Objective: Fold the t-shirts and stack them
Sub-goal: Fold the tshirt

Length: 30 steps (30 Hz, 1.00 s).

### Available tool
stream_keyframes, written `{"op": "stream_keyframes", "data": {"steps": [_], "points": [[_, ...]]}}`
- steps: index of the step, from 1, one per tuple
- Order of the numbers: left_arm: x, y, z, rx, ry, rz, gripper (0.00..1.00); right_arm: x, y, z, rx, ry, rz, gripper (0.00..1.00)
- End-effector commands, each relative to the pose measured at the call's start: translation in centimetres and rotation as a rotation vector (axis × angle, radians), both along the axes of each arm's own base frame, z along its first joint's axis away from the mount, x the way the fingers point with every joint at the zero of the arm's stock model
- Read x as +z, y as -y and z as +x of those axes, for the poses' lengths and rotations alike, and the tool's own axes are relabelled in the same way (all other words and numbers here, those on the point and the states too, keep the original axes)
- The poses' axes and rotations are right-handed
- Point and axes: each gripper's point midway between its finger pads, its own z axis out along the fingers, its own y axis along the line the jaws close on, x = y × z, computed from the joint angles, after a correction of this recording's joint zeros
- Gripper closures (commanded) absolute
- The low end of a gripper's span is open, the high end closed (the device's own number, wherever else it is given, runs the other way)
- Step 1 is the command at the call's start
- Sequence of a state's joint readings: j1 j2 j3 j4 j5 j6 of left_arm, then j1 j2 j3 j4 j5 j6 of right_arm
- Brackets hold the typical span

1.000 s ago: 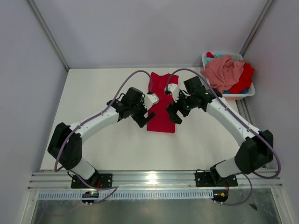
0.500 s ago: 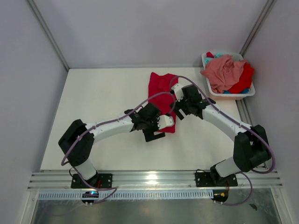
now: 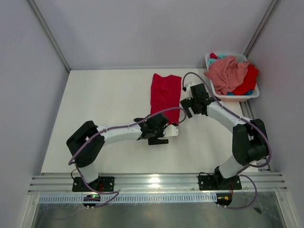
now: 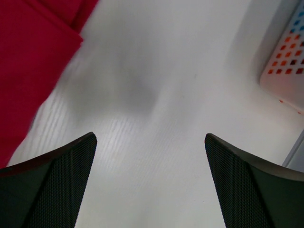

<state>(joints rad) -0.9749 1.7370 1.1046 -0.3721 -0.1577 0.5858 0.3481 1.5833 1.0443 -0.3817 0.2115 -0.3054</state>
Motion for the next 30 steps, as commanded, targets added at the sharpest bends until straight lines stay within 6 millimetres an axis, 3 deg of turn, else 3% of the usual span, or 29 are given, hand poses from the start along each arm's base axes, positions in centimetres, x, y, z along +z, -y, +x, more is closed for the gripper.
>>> {"op": "stream_keyframes", "data": {"steps": [1,4,7,15,26,30], "points": [[0.3,0.7,1.6,0.000,0.068,-0.009,0.02,2.7,4.1,2.9,-0.219,0.092,0.049,0.01],[0.0,1.0,1.8,-0.019,0.071,-0.007,0.02,3.3,7.5,3.1,-0.340,0.138,0.071,0.01],[0.0,1.6,1.7,-0.033,0.058,-0.017,0.02,3.7,9.1,2.8,-0.381,0.156,0.070,0.01],[-0.6,2.7,1.0,-0.078,-0.003,-0.032,0.03,4.7,8.1,2.7,-0.347,0.153,0.126,0.01],[-2.7,4.5,1.3,-0.098,-0.072,-0.019,0.15,6.1,7.2,2.2,-0.303,0.168,0.168,0.01],[-3.1,4.9,1.3,-0.108,-0.096,-0.009,0.35,6.6,6.9,1.9,-0.291,0.173,0.189,0.01]]}}
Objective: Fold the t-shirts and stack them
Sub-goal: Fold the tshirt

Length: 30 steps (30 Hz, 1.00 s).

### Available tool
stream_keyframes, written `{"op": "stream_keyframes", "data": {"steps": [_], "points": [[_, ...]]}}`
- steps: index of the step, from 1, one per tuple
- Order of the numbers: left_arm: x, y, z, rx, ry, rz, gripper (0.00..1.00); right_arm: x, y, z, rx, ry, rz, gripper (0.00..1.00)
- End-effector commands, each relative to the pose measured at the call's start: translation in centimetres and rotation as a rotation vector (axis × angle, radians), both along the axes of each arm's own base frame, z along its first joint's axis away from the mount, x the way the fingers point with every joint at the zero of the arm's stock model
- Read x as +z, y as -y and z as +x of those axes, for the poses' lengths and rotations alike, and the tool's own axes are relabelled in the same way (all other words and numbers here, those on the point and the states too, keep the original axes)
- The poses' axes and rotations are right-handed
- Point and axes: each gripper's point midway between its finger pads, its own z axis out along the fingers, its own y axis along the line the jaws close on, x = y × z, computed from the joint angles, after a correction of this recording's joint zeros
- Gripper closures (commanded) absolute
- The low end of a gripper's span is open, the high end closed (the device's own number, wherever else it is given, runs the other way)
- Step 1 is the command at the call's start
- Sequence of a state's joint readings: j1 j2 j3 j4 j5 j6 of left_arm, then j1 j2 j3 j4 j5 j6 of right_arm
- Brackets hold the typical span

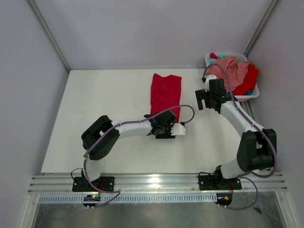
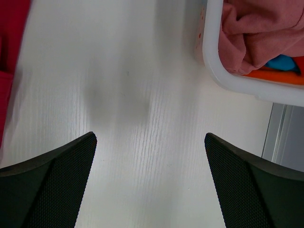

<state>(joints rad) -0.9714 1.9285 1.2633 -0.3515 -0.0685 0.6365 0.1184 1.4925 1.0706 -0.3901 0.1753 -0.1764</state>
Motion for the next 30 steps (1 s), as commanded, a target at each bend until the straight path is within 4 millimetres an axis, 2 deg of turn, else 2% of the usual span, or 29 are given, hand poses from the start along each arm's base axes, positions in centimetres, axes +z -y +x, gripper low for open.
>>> {"op": "stream_keyframes", "data": {"steps": [1,3,4,5,6,12,16,17,20,21,24,26,27,30], "points": [[-0.7,0.5,-0.1,-0.017,-0.054,0.006,0.49,2.9,-0.8,0.4,0.014,0.081,0.045,0.01],[-0.5,0.8,0.1,-0.011,-0.066,0.005,0.67,2.9,-0.9,0.3,0.020,0.081,0.050,0.01],[-0.9,0.4,0.0,-0.007,-0.079,0.025,0.88,3.0,-0.9,0.3,0.021,0.082,0.051,0.01],[-0.8,0.4,0.3,0.006,-0.080,0.024,0.98,3.1,-0.9,0.3,0.022,0.083,0.051,0.01],[-0.8,0.4,0.5,0.012,-0.080,0.024,1.00,3.1,-1.0,0.3,0.024,0.083,0.053,0.01],[1.5,0.4,2.9,0.095,-0.054,-0.032,1.00,2.6,-1.3,0.3,0.042,0.069,0.064,0.01],[4.6,0.3,5.6,0.156,0.006,-0.091,1.00,2.2,-1.8,0.2,0.059,0.056,0.082,0.01],[6.5,0.7,6.4,0.164,0.035,-0.128,1.00,2.0,-1.9,0.0,0.065,0.044,0.087,0.01],[9.8,1.0,8.2,0.201,0.077,-0.206,1.00,1.1,-2.7,-0.2,0.099,0.009,0.114,0.01],[11.8,1.3,8.9,0.208,0.101,-0.242,1.00,0.9,-2.9,-0.3,0.106,0.001,0.121,0.01],[15.1,1.8,10.3,0.230,0.141,-0.285,1.00,0.0,-3.0,-0.4,0.110,-0.030,0.118,0.00],[16.5,2.0,10.9,0.238,0.165,-0.299,1.00,-0.3,-3.3,-0.4,0.119,-0.040,0.117,0.01],[18.1,2.3,11.3,0.243,0.190,-0.318,1.00,-0.4,-3.3,-0.4,0.122,-0.042,0.113,0.01],[20.0,2.6,12.0,0.247,0.220,-0.344,1.00,-0.3,-3.5,-0.4,0.132,-0.042,0.109,0.01]]}}
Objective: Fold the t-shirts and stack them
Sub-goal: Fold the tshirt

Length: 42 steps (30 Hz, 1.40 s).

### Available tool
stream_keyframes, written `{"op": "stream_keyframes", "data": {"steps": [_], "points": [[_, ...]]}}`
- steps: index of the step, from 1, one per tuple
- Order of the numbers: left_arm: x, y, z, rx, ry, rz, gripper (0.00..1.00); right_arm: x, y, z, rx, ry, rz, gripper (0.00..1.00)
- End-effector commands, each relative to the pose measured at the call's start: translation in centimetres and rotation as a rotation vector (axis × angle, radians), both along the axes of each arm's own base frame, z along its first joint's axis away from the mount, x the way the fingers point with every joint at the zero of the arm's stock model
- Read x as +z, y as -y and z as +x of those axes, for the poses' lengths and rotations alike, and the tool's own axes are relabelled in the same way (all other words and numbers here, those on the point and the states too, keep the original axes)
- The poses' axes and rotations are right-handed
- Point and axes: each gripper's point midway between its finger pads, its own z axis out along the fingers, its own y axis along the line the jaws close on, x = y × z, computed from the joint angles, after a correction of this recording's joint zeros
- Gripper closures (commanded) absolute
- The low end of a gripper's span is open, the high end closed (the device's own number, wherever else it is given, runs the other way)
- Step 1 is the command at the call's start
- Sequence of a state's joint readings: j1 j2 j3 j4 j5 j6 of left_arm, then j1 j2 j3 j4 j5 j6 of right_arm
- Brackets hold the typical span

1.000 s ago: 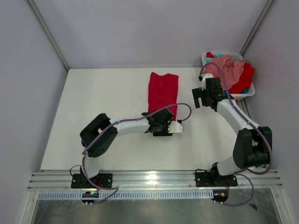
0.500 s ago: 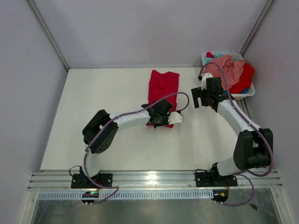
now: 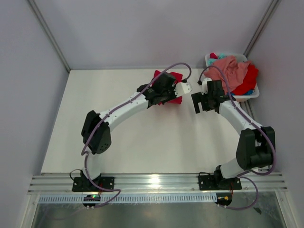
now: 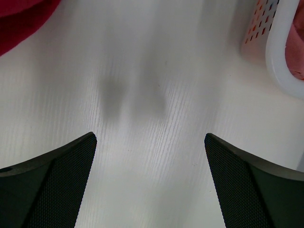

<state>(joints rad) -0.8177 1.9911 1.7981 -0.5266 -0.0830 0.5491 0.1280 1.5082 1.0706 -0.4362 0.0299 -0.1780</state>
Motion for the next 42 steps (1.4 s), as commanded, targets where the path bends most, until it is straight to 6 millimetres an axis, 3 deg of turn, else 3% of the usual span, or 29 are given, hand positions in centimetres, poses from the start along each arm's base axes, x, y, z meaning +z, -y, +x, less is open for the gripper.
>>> {"op": "stream_keyframes", "data": {"steps": [1,4,11,14,17,21,23,30,37,38,39,42], "points": [[6.2,0.4,0.8,0.024,0.087,-0.084,1.00,1.2,-0.8,0.8,0.028,0.035,0.011,0.01],[7.3,0.9,1.8,0.021,0.119,-0.096,1.00,1.7,-1.4,0.9,0.053,0.034,0.003,0.01],[7.7,1.6,4.8,0.026,0.125,-0.141,1.00,6.2,-1.4,2.4,0.060,0.148,-0.007,0.01],[7.9,1.5,4.1,0.018,0.053,-0.164,1.00,7.6,-0.7,3.0,0.047,0.179,-0.047,0.01],[7.9,2.0,1.8,-0.025,-0.042,-0.203,1.00,9.5,-0.2,3.5,0.032,0.224,-0.071,0.01],[8.7,0.8,-0.4,-0.021,-0.104,-0.206,1.00,11.8,-0.5,3.5,0.033,0.266,-0.047,0.01],[8.8,0.1,-0.2,0.000,-0.085,-0.188,1.00,12.7,-0.8,3.4,0.039,0.277,-0.032,0.01],[7.3,0.0,1.8,0.012,-0.030,-0.140,1.00,12.7,-1.3,3.6,0.031,0.273,0.007,0.01],[5.2,0.8,6.6,0.035,-0.014,-0.154,1.00,11.5,-1.1,4.6,0.036,0.253,-0.024,0.01],[3.7,1.1,7.2,0.040,-0.029,-0.141,1.00,11.6,-1.1,4.8,0.036,0.255,-0.029,0.01],[4.1,0.9,8.2,0.051,-0.010,-0.157,1.00,11.3,-1.1,5.0,0.036,0.249,-0.032,0.01],[2.9,0.8,10.1,0.072,0.000,-0.173,1.00,10.3,-1.0,5.6,0.034,0.233,-0.040,0.01]]}}
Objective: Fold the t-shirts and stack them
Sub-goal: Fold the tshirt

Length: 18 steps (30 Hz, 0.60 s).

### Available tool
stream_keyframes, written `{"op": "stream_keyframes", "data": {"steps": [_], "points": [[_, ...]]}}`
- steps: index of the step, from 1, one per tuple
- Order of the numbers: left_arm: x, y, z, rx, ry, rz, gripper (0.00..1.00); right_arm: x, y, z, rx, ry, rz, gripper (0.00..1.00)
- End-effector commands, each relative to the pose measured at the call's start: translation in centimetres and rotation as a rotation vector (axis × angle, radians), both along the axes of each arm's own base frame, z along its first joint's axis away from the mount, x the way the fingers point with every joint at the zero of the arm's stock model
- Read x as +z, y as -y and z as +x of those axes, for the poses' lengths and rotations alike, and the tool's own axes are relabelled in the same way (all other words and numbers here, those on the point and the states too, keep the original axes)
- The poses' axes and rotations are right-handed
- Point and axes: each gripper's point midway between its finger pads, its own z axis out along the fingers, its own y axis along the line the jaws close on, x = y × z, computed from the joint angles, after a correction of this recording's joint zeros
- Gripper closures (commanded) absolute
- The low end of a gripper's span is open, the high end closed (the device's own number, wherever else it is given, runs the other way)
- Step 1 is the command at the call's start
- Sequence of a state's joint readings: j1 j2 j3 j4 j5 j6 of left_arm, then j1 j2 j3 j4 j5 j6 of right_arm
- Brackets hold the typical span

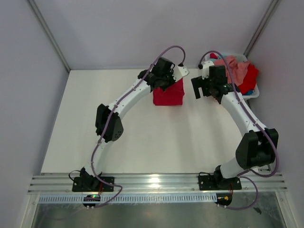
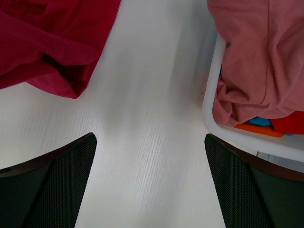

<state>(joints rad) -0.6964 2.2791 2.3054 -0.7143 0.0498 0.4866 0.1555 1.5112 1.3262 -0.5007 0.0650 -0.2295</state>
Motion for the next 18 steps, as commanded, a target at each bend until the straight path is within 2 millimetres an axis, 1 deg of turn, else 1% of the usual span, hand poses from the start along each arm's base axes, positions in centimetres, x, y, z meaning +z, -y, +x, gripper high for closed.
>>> {"op": "stream_keyframes", "data": {"steps": [1,3,5,9,11,13,14,16,18], "points": [[1.0,-0.2,3.2,0.030,0.070,-0.056,1.00,0.7,-0.2,1.6,-0.003,0.038,-0.004,0.01],[0.4,-0.5,4.5,0.056,0.078,-0.073,1.00,0.3,-0.5,1.8,0.009,0.032,0.005,0.01],[-0.2,-0.9,5.2,0.081,0.063,-0.092,1.00,-0.4,-0.7,1.8,0.015,0.016,0.016,0.01],[-1.7,-1.2,6.1,0.101,0.048,-0.098,1.00,-1.7,-1.3,1.7,0.036,-0.004,0.038,0.01],[-1.9,-1.1,6.5,0.102,0.062,-0.098,1.00,-2.6,-1.3,1.4,0.036,-0.023,0.042,0.00],[-2.5,-1.2,6.9,0.107,0.071,-0.088,1.00,-3.6,-2.4,0.9,0.079,-0.048,0.079,0.00],[-2.3,-1.0,7.3,0.109,0.087,-0.099,1.00,-4.0,-2.7,0.7,0.088,-0.058,0.084,0.01],[-2.7,-0.9,7.8,0.111,0.095,-0.102,1.00,-4.7,-3.2,0.4,0.103,-0.072,0.081,0.01],[-2.8,-0.6,8.3,0.111,0.108,-0.118,1.00,-5.1,-3.9,0.2,0.126,-0.076,0.077,0.01]]}}
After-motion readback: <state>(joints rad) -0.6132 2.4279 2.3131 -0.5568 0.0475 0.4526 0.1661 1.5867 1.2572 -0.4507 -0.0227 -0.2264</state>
